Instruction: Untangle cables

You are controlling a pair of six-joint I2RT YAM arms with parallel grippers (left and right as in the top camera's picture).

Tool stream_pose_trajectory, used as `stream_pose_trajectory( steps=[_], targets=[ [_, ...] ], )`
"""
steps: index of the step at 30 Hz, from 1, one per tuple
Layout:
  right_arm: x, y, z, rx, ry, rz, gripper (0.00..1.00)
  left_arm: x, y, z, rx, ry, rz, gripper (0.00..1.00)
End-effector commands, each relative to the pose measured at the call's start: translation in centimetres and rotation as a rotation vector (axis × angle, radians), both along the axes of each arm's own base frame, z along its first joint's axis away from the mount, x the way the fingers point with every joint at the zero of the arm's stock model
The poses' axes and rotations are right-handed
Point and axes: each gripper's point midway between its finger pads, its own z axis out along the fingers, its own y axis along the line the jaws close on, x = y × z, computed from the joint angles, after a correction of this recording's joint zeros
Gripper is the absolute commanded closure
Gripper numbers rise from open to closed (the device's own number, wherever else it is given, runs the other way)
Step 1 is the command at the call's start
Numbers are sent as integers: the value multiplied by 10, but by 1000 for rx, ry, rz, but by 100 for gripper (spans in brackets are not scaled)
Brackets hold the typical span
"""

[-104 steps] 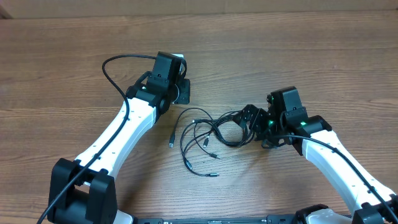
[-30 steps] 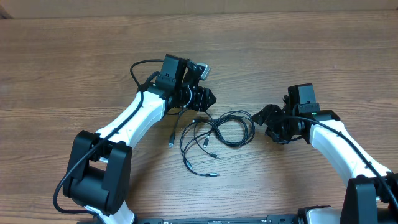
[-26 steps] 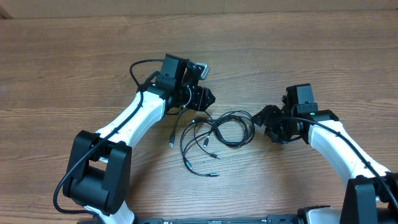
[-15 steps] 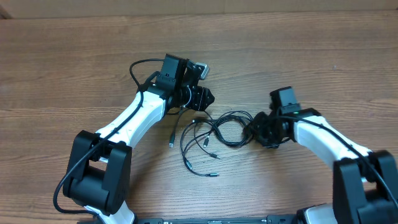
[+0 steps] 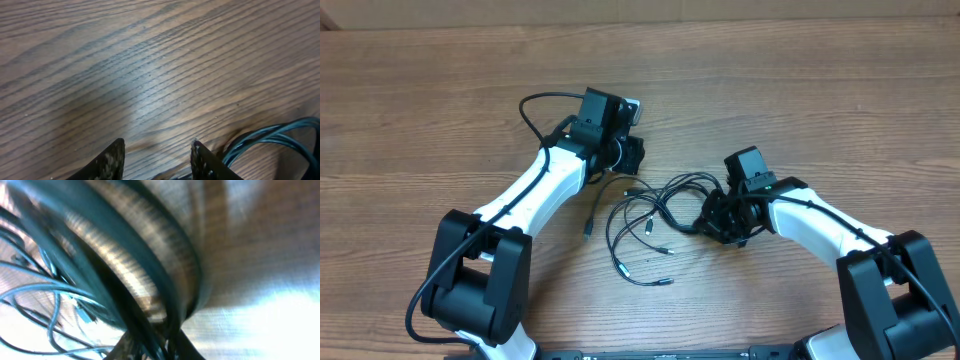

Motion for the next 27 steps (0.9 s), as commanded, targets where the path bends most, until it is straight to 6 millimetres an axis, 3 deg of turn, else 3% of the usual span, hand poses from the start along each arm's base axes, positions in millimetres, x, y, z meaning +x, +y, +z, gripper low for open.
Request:
stream_pose_trajectory(
  steps=[1, 5, 12, 14, 17, 23, 25, 27],
  targets=[
    [18, 11, 22, 41, -54, 62, 85, -11, -24, 7, -99, 18, -122, 56],
    [20, 12, 28, 40, -59, 74, 76, -24, -44, 18, -205, 30, -241, 50],
    [20, 9, 26, 20, -59, 72, 75, -28, -45, 17, -185, -3, -319, 46],
    [21, 6, 24, 0, -65, 67, 78, -28, -45, 17, -178, -11, -333, 45],
    [25, -7, 18, -83, -82, 48, 96, -28, -45, 17, -177, -13, -336, 44],
    [23, -18, 11, -149, -77, 38, 96, -28, -45, 17, -175, -17, -341, 43],
    [23, -12, 14, -111, -88, 67, 96, -28, -45, 17, -169, -22, -346, 42],
    [26, 10, 25, 11, -153, 182, 96, -26, -43, 15, -152, -26, -338, 42]
  ],
)
